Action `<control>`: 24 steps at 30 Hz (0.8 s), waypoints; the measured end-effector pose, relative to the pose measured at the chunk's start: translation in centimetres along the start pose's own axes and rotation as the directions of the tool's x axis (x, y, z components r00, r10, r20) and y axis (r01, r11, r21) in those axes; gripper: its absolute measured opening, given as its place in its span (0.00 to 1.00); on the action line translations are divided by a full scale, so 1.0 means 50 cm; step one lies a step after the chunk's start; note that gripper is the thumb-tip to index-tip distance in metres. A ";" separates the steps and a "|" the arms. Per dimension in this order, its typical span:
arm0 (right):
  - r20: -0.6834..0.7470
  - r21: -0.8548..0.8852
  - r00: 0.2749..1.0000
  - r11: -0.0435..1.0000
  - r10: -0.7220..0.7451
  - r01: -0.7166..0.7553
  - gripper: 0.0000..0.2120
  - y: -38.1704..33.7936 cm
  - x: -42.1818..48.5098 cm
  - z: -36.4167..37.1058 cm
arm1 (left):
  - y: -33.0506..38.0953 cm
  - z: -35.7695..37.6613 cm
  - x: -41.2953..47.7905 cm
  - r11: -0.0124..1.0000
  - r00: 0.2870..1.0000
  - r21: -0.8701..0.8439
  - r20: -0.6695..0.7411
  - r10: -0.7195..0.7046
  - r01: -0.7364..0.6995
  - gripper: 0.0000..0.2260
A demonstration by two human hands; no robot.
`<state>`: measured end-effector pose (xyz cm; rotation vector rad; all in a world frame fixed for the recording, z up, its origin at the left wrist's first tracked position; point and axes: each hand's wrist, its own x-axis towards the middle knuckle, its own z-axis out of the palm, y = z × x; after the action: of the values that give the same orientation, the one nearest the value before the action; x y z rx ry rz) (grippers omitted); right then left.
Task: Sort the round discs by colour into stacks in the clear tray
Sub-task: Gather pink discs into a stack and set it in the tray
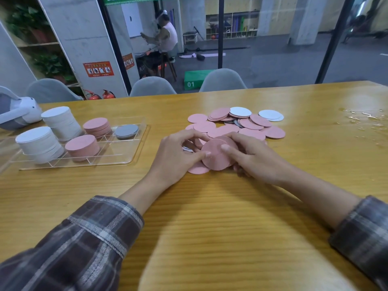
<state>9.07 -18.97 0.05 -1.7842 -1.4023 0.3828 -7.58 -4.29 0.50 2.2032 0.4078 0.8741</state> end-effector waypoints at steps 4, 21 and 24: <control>-0.003 -0.048 0.999 0.998 -0.036 0.036 0.11 0.005 0.000 -0.001 | 0.001 0.005 0.003 0.999 0.999 0.020 -0.007 0.038 -0.038 0.13; -0.193 -0.072 0.981 0.997 -0.006 -0.008 0.06 0.009 0.001 -0.017 | -0.055 -0.021 0.005 0.959 0.970 0.232 0.216 0.110 -0.160 0.07; -0.205 -0.071 0.979 0.997 -0.003 -0.012 0.05 0.009 0.001 -0.018 | -0.055 -0.020 0.006 0.943 0.960 0.256 0.236 0.151 -0.211 0.05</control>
<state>9.97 -19.30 0.29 -1.8293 -1.2808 0.1469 -8.13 -1.72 -0.80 2.5996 0.2353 0.6967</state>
